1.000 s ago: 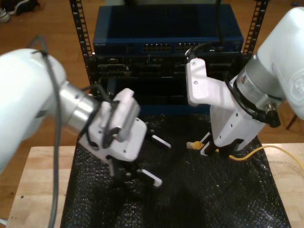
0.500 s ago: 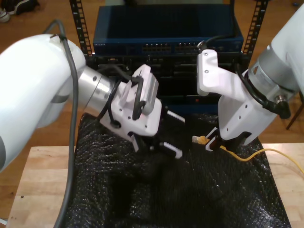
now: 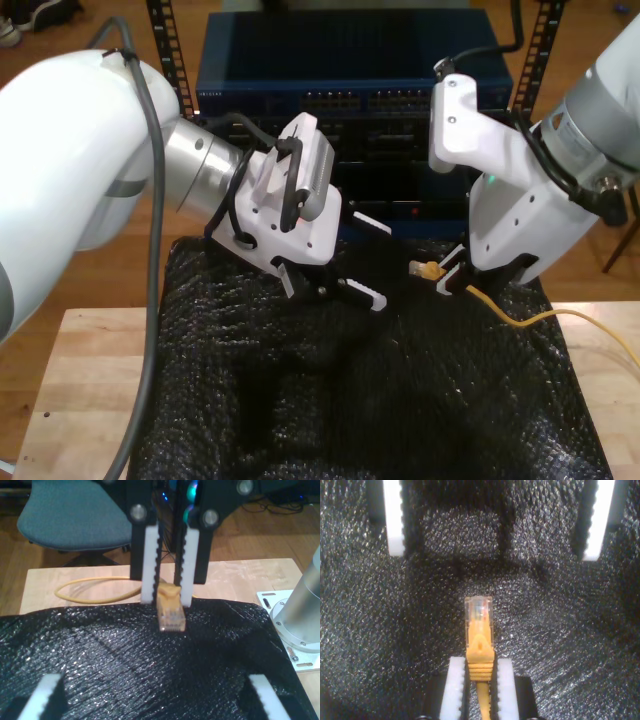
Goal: Grab the cable and plug it in
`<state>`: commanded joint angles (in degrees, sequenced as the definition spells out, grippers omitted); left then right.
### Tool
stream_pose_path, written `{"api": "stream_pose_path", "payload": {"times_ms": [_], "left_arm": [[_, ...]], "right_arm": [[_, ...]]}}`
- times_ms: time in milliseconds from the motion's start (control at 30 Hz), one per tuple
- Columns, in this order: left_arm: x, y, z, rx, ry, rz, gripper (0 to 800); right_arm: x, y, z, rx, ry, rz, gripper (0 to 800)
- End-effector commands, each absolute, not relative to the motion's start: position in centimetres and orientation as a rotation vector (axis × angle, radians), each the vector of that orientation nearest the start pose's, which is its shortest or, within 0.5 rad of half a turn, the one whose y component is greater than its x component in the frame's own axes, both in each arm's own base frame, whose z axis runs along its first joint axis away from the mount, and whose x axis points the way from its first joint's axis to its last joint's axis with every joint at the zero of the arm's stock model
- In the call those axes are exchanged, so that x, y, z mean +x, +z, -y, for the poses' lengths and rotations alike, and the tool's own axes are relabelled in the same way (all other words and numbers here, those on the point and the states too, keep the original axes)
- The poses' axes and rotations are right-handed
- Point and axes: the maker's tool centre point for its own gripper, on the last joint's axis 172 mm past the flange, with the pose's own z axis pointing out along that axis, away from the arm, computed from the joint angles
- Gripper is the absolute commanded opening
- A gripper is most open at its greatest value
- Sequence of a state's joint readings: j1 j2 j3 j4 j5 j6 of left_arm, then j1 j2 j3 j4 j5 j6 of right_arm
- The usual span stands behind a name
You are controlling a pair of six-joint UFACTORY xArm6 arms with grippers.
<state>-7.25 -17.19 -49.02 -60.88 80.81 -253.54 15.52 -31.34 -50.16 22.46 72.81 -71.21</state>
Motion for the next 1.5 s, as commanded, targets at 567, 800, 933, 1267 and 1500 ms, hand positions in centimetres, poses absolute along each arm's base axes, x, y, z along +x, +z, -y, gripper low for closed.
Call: {"api": "stream_pose_path", "payload": {"times_ms": [567,800,933,1267,1500], "left_arm": [[33.6,32.7,26.5,1.469,0.768,1.632,800],[33.7,32.7,26.5,1.469,0.770,1.633,799],[33.7,32.8,26.5,1.469,0.772,1.634,791],[33.9,32.7,26.4,1.478,0.777,1.629,657],[33.9,32.7,26.4,1.482,0.778,1.626,508]], "right_arm": [[34.2,31.9,-19.6,-2.154,-0.415,1.781,4],[34.6,32.4,-20.6,-2.133,-0.427,1.754,4],[34.6,32.0,-20.8,-2.128,-0.414,1.741,4],[34.3,31.9,-21.3,-2.116,-0.407,1.751,4],[34.2,31.9,-21.4,-2.110,-0.410,1.749,4]]}}
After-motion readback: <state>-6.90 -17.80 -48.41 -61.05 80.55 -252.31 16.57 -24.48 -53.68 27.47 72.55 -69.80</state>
